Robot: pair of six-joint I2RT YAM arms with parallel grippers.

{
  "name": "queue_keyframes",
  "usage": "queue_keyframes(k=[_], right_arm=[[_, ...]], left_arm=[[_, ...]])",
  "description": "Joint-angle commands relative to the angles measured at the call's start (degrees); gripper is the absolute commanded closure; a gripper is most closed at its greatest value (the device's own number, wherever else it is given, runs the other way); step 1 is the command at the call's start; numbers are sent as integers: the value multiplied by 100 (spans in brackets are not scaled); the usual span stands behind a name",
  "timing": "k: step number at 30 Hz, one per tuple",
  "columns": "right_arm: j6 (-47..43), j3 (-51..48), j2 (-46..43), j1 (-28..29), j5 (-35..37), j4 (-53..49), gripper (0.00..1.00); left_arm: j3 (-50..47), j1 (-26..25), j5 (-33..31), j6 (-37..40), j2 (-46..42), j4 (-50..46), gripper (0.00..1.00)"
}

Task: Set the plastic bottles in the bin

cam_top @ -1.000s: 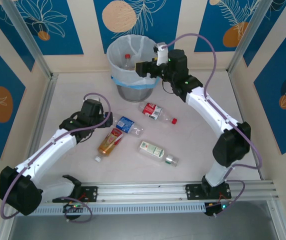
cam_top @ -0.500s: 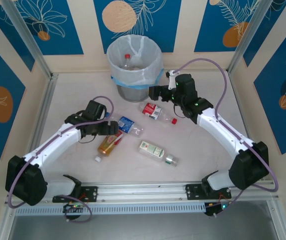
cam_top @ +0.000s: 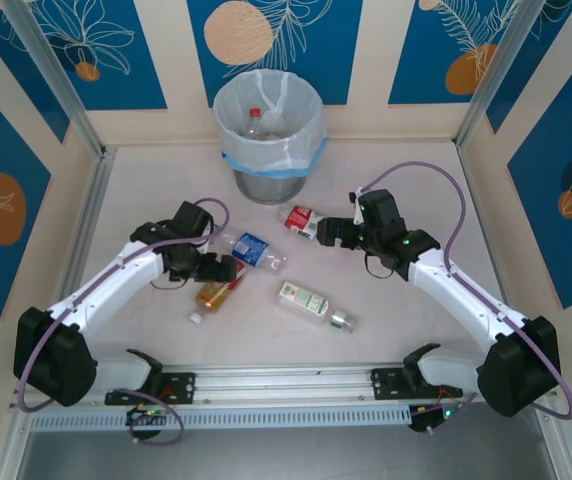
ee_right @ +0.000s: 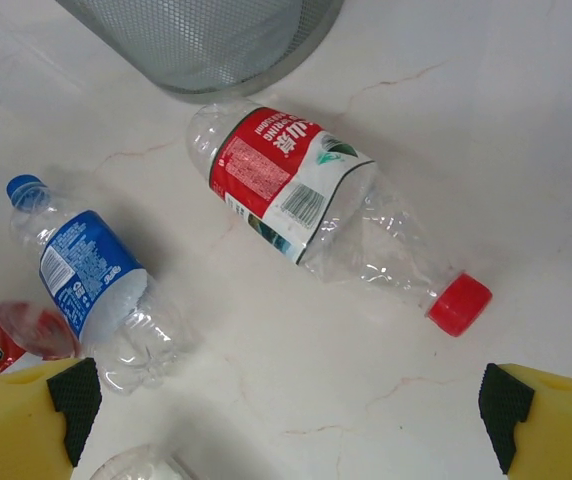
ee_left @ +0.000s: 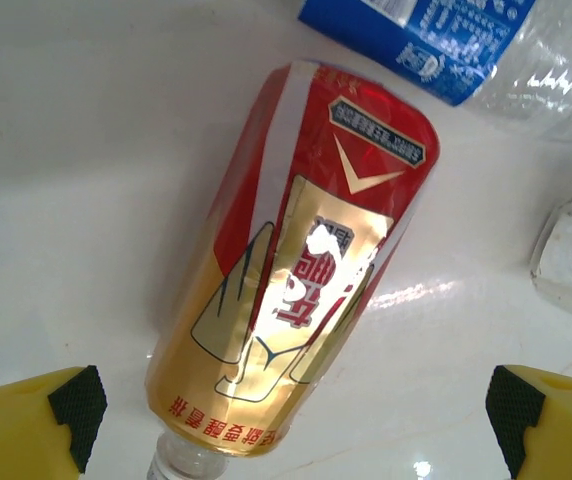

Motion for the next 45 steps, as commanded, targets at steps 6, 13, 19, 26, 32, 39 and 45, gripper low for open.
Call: queue_keyframes(k=[6,13,19,26,32,39,45], right_arm=[[694,-376,-276,48,151,83,0],[774,-637,-490,54,446,99,0],[790,-657,-460,57,522,136,0],[800,-572,-358,44,500,84,1],[791,-593,-321,44,501,145,1],[871,-613,-307,35,500,110,0],[916,-662,-317,26,557,93,1]], left_arm=[[-197,-415,-368,428,363,128,1],[-186,-656,-804,813,1023,134,1],[-236,-920,-925,1403,1235,431,1],[-192,-1000,-1304,1582,1581,618,4],[-148,-1043,-1364,1522,1807,635,10],[-88,-1047,-1445,1434,1948,590,23],[-155,-1050,-1513,1405,1671,646,28]])
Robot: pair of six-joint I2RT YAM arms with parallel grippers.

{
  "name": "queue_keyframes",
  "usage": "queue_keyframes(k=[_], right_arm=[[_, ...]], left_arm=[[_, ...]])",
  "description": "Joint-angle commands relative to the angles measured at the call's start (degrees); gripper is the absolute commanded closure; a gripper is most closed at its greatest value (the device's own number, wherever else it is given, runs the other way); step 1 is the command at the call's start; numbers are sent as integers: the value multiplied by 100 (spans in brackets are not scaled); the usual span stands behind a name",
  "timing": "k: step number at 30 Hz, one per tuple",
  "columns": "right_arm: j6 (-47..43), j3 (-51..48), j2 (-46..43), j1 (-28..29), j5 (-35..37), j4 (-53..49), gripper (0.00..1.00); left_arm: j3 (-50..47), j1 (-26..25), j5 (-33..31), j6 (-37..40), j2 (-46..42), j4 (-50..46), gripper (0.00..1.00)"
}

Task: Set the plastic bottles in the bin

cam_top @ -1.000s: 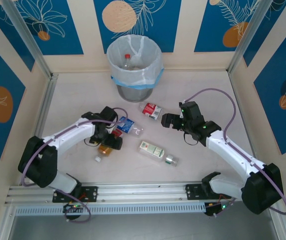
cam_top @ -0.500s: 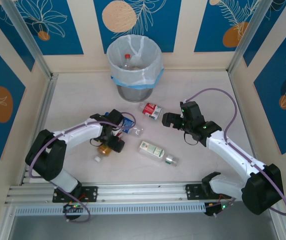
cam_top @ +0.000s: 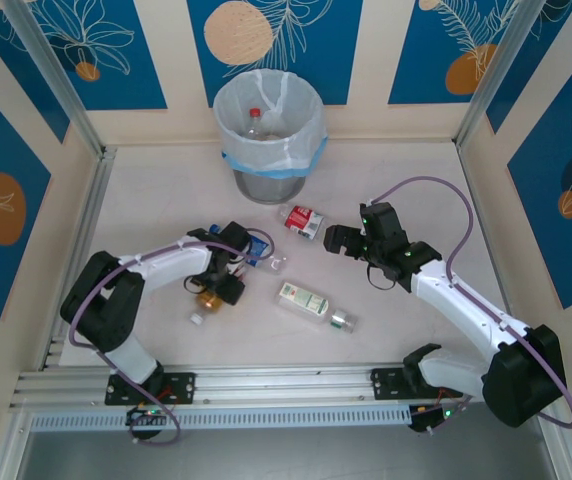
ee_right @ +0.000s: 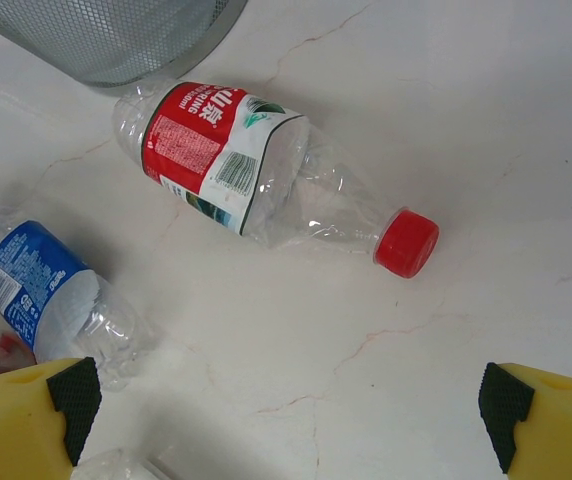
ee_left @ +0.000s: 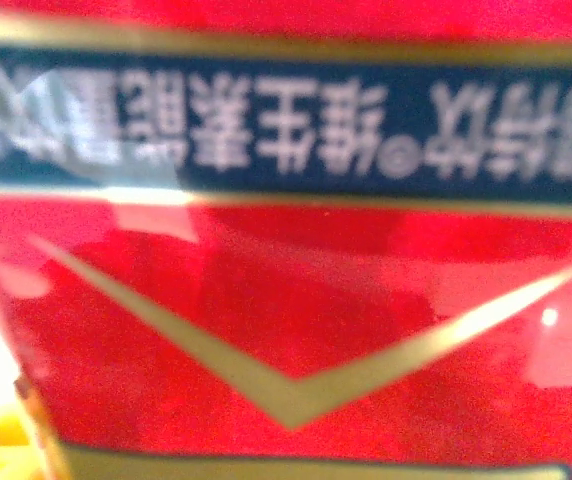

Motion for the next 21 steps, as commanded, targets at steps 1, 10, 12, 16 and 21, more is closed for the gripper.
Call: queue_keyframes(k=[1,10,12,16,21], right_arm=[[136,-65,-22,3,132,12,1],[144,-38,-22,2,155,-25,1],[173,-46,-22,3,148,-26,1],[180,-61,-22,2,145,-33,1],[71,-12,-13,-15,231,-87,1]], left_arm=[[17,-67,-116,-16,-263,-29,29],[28,-71,-77,0,-268,-35,47],[39,-73,-107,-14,-286,-56,47],[95,-82,-130,-90,-359,-94,48],[184,-75,-124,-292,-572,-95,64]])
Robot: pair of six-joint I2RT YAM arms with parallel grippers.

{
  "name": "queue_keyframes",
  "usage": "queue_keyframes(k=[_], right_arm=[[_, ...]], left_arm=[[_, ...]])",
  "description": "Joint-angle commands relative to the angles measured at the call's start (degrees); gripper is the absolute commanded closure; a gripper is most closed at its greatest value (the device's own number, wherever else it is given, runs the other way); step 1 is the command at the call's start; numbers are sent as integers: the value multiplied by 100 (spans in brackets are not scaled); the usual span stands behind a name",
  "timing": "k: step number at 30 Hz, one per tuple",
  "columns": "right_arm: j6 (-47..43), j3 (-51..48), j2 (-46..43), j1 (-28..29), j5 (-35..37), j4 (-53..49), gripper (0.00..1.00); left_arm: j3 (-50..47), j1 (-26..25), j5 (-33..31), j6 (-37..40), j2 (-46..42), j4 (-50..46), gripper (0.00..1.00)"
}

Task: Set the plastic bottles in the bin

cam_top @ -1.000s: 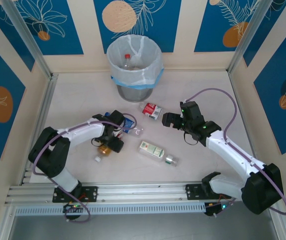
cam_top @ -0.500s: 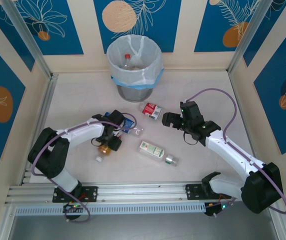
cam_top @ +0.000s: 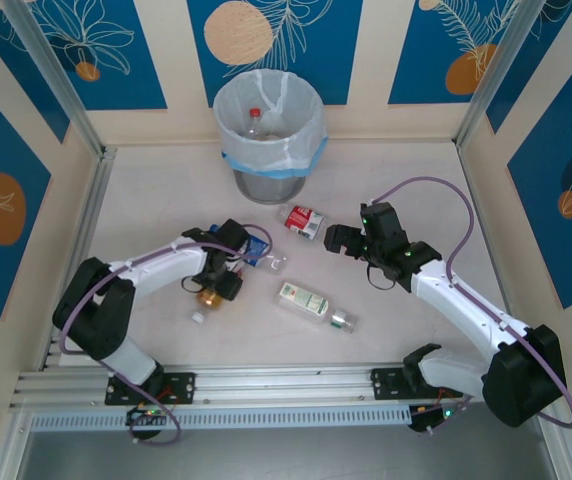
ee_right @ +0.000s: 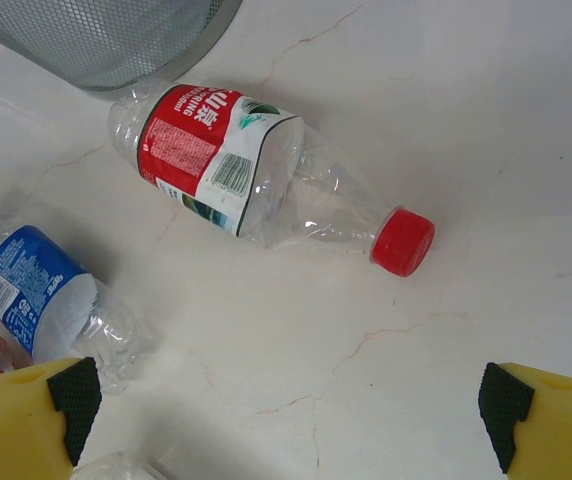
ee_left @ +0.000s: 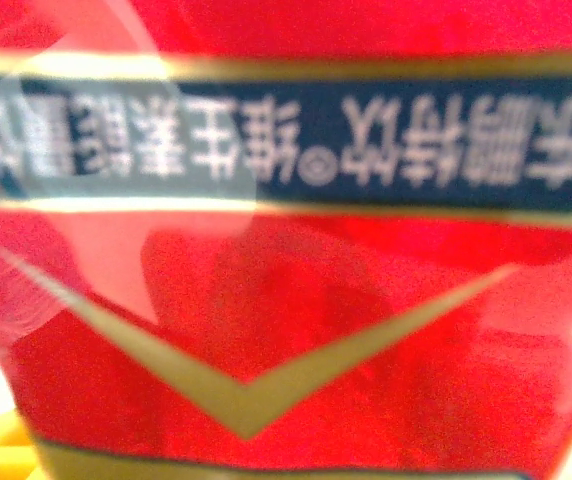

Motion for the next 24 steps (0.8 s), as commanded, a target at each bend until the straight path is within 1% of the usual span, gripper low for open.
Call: queue_keyframes(k=[1,10,15,24], right_arm=[[-31,-3,-12,-15,190,-77,1],[-29,19,25,-33,145,-52,1],[-12,32,74,-31,106,-34,1],[6,51,119,-33,107,-21,1]], left_arm=[[201,-67,-83,-233,-312,-112,66],[503,-57,-62,-453,-793,-220,64],[930,-45,-81,-536,-899,-413,64],[1607,13,71,-582,-983,-628,64]])
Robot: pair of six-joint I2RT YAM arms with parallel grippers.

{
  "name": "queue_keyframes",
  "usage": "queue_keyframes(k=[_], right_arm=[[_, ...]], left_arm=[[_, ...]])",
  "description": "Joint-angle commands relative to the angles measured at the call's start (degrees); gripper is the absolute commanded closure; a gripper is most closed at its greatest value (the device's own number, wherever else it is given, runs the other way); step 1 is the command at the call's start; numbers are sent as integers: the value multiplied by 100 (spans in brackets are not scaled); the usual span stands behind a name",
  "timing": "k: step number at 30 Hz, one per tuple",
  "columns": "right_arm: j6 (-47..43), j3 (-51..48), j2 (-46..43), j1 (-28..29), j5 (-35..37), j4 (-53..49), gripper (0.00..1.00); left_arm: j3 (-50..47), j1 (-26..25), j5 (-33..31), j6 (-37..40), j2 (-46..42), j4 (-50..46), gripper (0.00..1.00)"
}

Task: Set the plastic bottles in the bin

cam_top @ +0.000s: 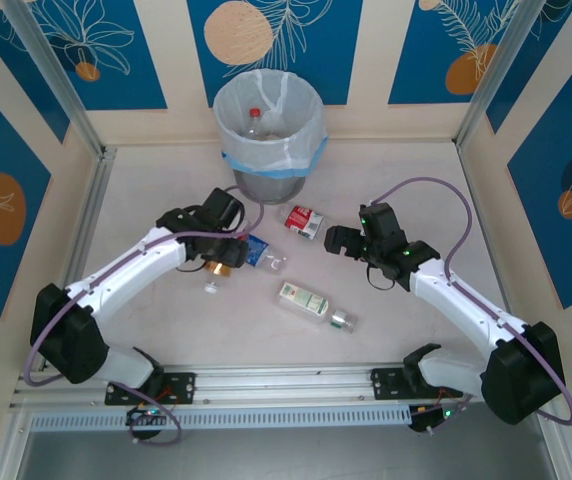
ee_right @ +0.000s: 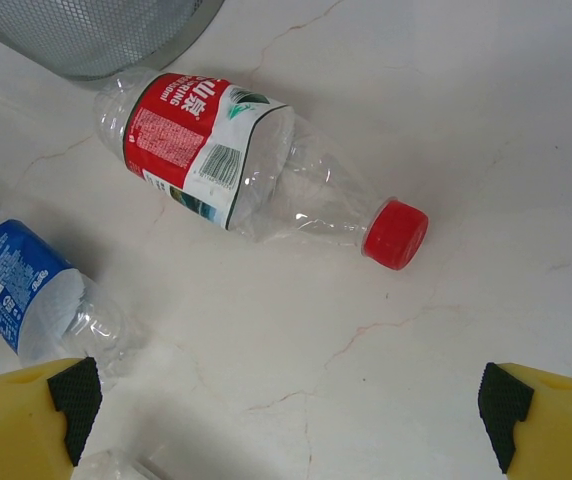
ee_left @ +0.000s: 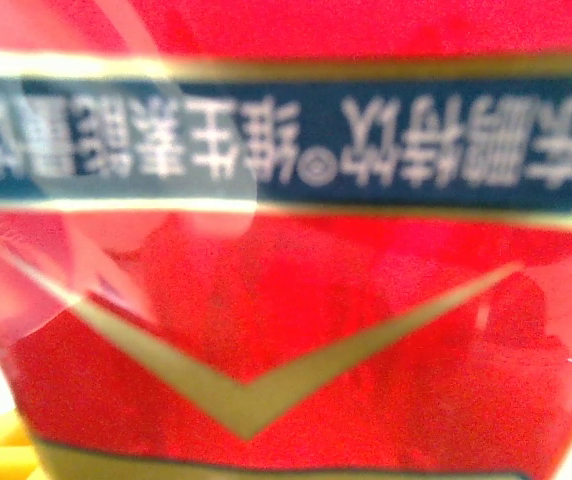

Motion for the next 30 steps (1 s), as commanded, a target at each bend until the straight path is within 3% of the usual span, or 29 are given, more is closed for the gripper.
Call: queue_keyframes(k=[1,12,21,30], right_arm=[[5,58,47,-26,92,27,1],[88,76,123,-35,39,134,1],[252,-16,221,-31,-108,562,1],[543,-212,234,-53,-42,1333,1]], left_arm=[[350,11,69,-86,-142,-289,64],[894,92,30,17,-78,-291,64],[663,104,-174,-390,-8,932,64],[1760,104,-169,-61,310,1540,65]])
